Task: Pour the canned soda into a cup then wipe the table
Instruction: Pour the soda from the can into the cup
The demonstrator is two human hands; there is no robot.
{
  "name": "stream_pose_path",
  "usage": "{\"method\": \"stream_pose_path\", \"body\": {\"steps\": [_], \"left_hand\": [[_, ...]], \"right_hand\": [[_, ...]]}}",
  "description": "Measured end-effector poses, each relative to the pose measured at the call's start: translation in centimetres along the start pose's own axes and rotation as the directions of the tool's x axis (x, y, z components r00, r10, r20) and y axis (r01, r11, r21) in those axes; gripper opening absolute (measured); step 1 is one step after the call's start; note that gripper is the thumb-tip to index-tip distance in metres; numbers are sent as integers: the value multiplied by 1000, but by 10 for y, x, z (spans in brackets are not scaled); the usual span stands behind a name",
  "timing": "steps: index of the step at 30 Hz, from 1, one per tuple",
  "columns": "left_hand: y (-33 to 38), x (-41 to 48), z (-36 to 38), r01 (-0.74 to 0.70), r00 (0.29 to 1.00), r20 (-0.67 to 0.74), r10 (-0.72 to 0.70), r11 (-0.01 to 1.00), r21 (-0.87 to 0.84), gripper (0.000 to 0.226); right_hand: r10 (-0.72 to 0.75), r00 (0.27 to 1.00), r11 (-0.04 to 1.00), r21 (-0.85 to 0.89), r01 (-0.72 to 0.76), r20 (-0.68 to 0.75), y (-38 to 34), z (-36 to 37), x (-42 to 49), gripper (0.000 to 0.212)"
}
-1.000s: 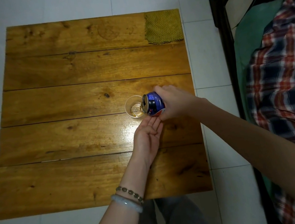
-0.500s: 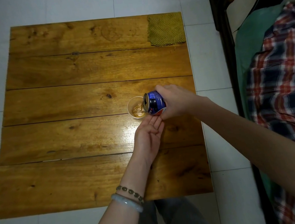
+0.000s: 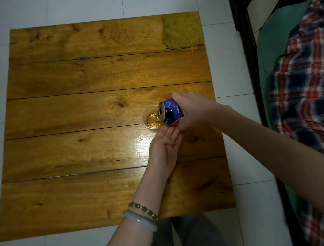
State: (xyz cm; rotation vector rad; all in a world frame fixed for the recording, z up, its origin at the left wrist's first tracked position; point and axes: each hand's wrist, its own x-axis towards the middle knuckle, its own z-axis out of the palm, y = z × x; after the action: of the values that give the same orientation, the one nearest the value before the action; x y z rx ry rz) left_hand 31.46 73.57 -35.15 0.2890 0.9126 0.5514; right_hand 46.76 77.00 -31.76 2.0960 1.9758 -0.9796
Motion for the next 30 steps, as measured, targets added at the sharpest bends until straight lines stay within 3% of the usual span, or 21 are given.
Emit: {"method": "stream_pose_path", "body": {"steps": [30], "left_hand": [[8, -4, -10, 14, 999, 49, -16, 1000, 25, 71]], "right_hand": [[-38, 995, 999, -18, 36, -90, -5, -1, -4, 82]]}}
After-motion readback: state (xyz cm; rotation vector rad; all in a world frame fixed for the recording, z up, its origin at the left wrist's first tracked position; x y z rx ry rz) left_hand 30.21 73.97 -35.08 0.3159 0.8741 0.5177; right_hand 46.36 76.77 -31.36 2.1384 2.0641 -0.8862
